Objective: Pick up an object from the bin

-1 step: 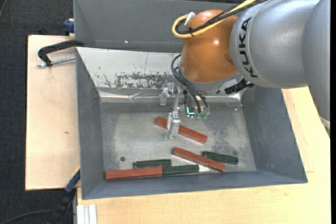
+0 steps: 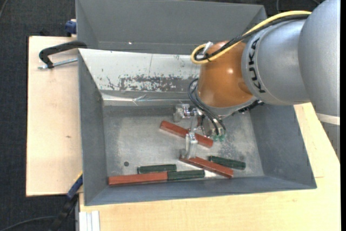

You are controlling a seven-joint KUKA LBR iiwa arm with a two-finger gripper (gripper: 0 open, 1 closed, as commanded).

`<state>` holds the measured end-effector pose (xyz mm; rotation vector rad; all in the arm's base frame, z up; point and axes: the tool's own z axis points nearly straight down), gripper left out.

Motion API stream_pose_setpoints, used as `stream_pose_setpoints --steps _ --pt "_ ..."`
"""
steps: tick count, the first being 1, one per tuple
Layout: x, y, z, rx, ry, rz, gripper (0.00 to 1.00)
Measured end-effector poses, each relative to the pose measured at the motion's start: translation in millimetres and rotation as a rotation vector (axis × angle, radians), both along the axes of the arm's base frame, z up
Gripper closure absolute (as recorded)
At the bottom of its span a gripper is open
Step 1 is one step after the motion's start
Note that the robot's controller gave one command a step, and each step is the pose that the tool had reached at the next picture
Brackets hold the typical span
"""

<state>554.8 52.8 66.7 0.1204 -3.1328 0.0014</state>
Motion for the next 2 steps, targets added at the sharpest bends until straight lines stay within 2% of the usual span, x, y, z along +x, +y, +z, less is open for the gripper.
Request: stream_pose_setpoints --steps 1,2 --pt "2.1 3 4 0.003 -0.008 0.002 1.00" --pt "19.8 -21 144 0.003 -0.022 -0.083 1.00"
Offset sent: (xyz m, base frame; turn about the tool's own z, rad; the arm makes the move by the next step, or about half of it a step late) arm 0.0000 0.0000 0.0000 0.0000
